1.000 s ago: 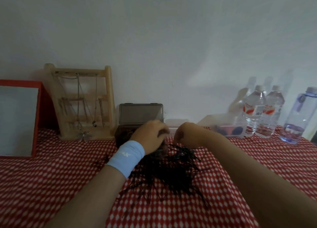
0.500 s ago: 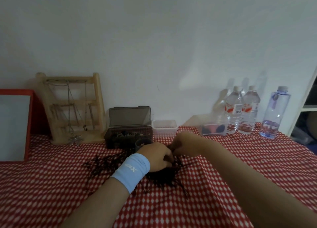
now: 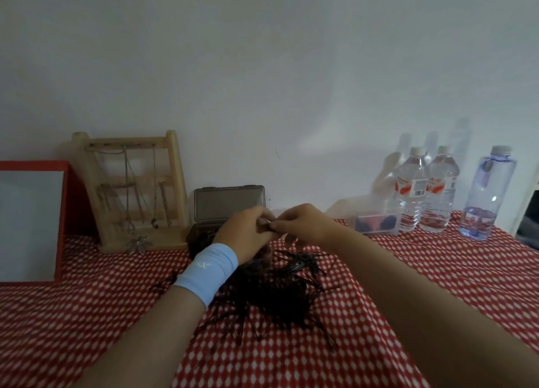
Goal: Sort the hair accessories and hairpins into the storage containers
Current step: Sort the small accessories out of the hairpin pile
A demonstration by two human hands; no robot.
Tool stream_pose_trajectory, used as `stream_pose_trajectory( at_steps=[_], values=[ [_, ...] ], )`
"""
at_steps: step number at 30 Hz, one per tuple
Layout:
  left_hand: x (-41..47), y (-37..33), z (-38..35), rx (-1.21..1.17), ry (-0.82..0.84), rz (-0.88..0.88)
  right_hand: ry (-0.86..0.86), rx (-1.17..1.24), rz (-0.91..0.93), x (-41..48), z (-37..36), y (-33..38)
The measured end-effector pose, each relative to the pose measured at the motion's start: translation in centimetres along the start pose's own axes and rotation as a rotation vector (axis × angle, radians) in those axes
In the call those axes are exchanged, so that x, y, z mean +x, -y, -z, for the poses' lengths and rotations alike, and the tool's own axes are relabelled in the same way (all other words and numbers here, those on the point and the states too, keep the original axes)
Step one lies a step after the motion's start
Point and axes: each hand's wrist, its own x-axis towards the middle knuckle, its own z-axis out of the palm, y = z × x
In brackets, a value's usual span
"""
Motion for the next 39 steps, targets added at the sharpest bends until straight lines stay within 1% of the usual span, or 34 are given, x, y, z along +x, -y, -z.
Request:
stream_pose_trajectory(
  at_steps=[3, 8, 12, 15, 17, 19, 21, 23, 27, 29, 31, 33, 36, 38, 39],
  values=[
    [1.3, 1.6, 1.6, 0.078, 0.008, 0.028, -0.055, -0.067, 0.047, 2.7, -1.6, 0.7],
    [2.1, 4.4, 2.1, 0.155, 0.001, 0.036, -0.08, -0.3, 0.141, 5.9, -3.1, 1.3],
    [2.0, 5.8, 1.5, 0.241, 0.008, 0.001, -0.097, -0.336, 0.138, 5.8, -2.1, 0.5],
    [2.0, 5.2, 0.6, 0.252, -0.016, -0.057, -0.096, -0.395, 0.11, 4.6, -0.6, -0.6],
    [2.0, 4.0, -0.3, 0.242, -0.032, -0.122, -0.038, -0.429, 0.045, 3.4, 0.5, -1.6],
    [1.8, 2.3, -1.2, 0.224, -0.016, -0.184, 0.09, -0.52, -0.042, 2.1, 1.4, -2.9],
    [1.6, 0.6, -2.3, 0.228, 0.051, -0.23, 0.215, -0.649, -0.09, 0.8, 1.8, -4.1],
    [1.5, -0.7, -3.6, 0.263, 0.145, -0.26, 0.274, -0.711, -0.065, -0.2, 2.0, -5.0],
    [1.1, -1.6, -6.0, 0.402, 0.333, -0.262, 0.198, -0.678, 0.017, -1.1, 2.1, -5.8],
    [0.3, -1.9, -6.9, 0.416, 0.382, -0.245, 0.142, -0.608, 0.045, -1.4, 2.0, -6.4],
    [-0.9, -1.6, -7.4, 0.333, 0.406, -0.22, 0.099, -0.504, 0.061, -1.5, 1.8, -7.2],
    [-2.0, -0.8, -7.4, 0.261, 0.444, -0.193, 0.048, -0.467, 0.079, -1.8, 1.7, -7.8],
    [-3.3, 0.1, -7.1, 0.192, 0.502, -0.224, -0.034, -0.544, 0.134, -2.2, 1.4, -8.1],
    [-3.9, 0.6, -7.0, 0.163, 0.471, -0.228, -0.069, -0.613, 0.178, -2.6, 1.2, -7.6],
    [-4.0, 0.8, -7.0, 0.155, 0.437, -0.23, -0.068, -0.606, 0.189, -2.9, 1.1, -7.3]
  ],
)
